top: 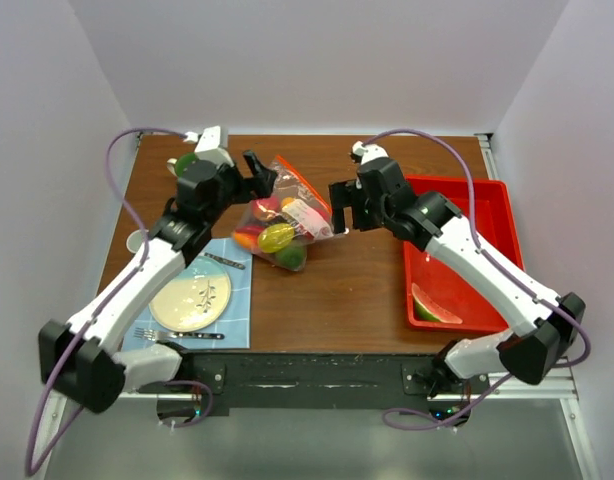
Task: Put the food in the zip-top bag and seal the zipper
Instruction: Place the zipper food storage bag at the center of the board, then reset both arms
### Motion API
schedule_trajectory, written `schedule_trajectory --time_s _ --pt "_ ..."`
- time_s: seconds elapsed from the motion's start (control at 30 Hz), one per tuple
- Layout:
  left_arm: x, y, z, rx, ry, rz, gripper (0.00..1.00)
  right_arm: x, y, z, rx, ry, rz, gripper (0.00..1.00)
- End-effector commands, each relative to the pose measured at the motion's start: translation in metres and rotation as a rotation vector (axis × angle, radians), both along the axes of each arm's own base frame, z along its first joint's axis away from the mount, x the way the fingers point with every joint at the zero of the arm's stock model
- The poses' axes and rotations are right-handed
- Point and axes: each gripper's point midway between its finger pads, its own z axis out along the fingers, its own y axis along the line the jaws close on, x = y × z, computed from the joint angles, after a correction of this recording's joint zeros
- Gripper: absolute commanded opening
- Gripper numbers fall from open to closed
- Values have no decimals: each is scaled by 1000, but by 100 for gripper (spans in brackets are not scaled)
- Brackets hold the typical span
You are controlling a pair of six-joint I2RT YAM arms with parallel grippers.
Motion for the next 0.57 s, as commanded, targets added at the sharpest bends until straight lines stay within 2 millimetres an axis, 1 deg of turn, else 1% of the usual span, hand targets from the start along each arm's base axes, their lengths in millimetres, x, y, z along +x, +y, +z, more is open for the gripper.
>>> schedule_trajectory --time_s 0.0,0.03,0.07,0.17,0.23,0.27,0.37,0.53 --pt "-47 41 -40 125 141 86 100 -6 1 24 168 -82 -41 99" --pt "-53 45 -40 138 131 86 100 -11 -2 34 214 -108 -50 99" --pt "-63 51 -41 136 117 91 100 -14 -2 26 231 -109 -47 99" --pt "-80 62 -44 152 100 96 100 -26 -10 22 288 -130 -61 99" --pt "-86 64 -50 175 100 81 100 -30 -16 22 297 -144 -75 99" --pt "-90 65 -48 175 88 74 100 -34 -21 21 300 -151 -84 99" --pt "-96 67 -46 176 59 63 100 -37 -24 16 304 -151 -92 99" --pt "-96 66 -33 148 -9 61 100 -39 -26 13 316 -156 -99 99"
